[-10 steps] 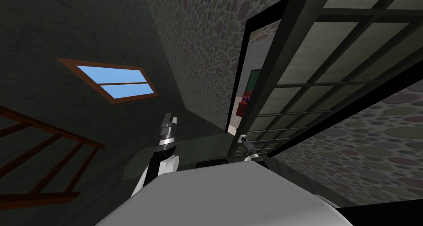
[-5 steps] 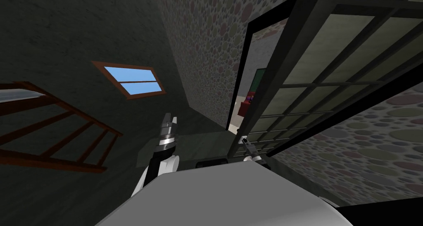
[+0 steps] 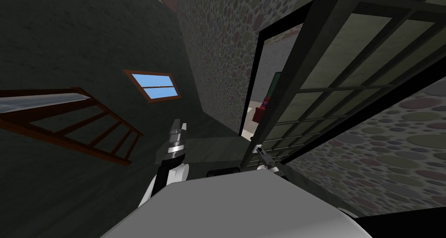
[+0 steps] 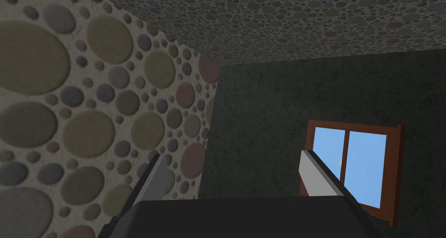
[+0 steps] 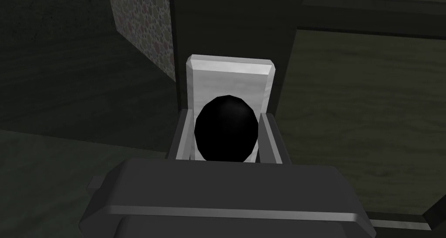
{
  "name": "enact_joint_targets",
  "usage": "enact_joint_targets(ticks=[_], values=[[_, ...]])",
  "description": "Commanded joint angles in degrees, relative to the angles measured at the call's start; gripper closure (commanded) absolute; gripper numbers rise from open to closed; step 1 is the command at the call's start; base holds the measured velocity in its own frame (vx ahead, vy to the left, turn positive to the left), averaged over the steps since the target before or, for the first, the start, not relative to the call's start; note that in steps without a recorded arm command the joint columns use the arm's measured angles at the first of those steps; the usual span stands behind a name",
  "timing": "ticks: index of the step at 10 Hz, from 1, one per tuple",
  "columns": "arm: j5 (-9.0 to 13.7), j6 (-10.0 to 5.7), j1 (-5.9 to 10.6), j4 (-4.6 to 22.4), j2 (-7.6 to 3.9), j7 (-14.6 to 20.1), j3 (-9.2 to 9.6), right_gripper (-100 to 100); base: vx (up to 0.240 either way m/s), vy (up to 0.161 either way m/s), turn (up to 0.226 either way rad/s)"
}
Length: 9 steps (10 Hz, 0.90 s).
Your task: Pull the door open
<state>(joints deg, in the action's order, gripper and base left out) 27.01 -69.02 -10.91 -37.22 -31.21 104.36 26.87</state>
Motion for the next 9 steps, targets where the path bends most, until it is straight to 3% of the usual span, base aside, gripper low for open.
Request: enact_joint_targets(ticks=[1, 9], values=[[-0.18, -0.84, -0.09, 0.55, -0.19, 0.38, 0.36, 100, -0.118, -0.034, 0.116], [-1.19, -5.44, -0.62, 3.59, -1.21, 2.50, 2.34, 100, -0.201, -0.072, 0.137]])
